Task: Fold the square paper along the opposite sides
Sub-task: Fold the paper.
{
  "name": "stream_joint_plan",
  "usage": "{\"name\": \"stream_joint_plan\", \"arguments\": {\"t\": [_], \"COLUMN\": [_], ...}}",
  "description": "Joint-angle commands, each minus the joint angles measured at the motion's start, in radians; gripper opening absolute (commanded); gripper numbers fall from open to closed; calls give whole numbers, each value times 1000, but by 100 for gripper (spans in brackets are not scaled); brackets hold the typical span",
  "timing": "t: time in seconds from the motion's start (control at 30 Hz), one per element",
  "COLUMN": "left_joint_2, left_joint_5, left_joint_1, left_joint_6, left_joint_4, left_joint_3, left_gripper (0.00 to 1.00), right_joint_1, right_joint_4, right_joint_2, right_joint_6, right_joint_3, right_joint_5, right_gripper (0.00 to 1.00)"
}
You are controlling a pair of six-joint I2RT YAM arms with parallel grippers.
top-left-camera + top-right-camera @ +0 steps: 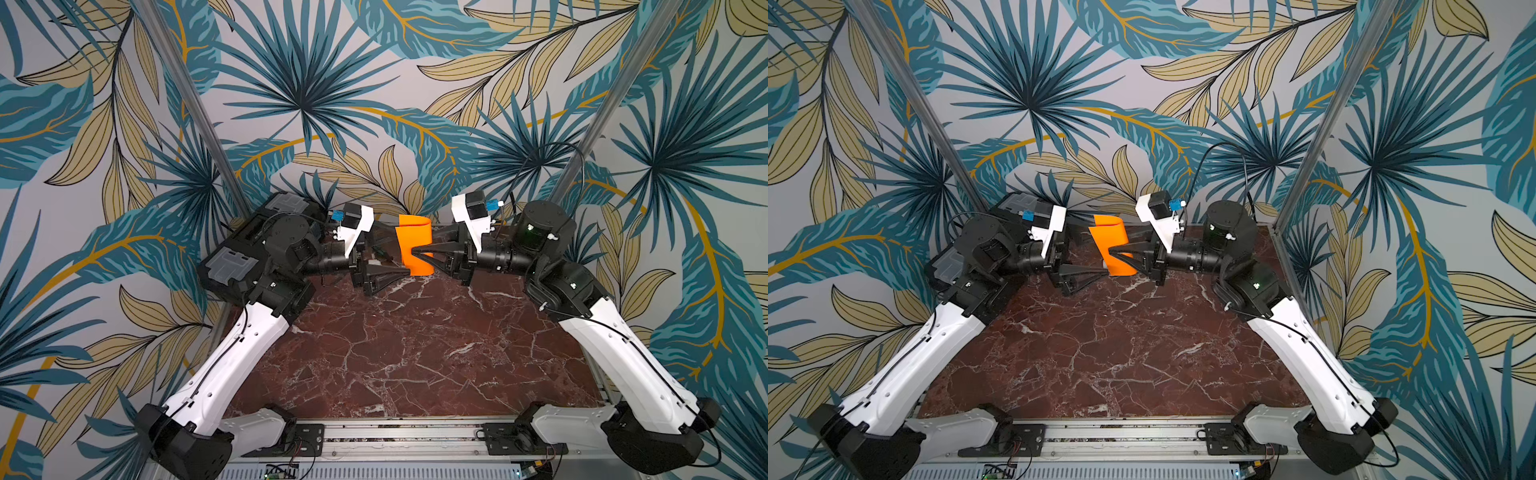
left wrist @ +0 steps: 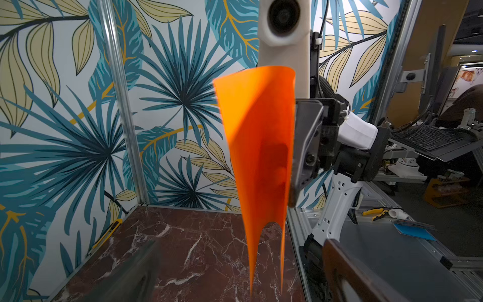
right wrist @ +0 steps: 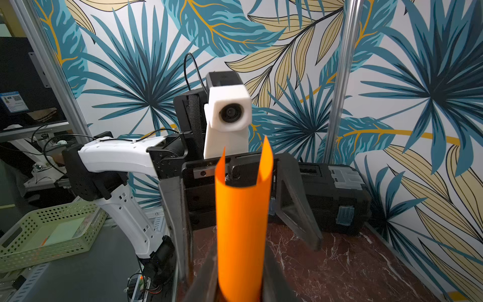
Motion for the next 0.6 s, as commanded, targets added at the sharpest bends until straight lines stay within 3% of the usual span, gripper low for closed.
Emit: {"name": "stream_joint_plan", "arguments": {"t": [0.0,0.17,0.57], "left_joint_2": [-12,-18,-19], "left_joint_5": [44,29,-45], "left_joint_1": [-4,-30,-73], "left_joint_6": [-41,-29,28], "left_joint_4": [68,54,-32], "left_joint_3": [-19,-40,-44], "left_gripper": [100,96,75], "right_joint_1": [2,2,3], "right_joint_4": [28,36,57], "right_joint_2": [23,43,42], "right_joint_6": [17,12,3], "right_joint_3": [17,25,3], "right_joint_5": [-24,-6,57], "right_gripper": [25,26,26]}}
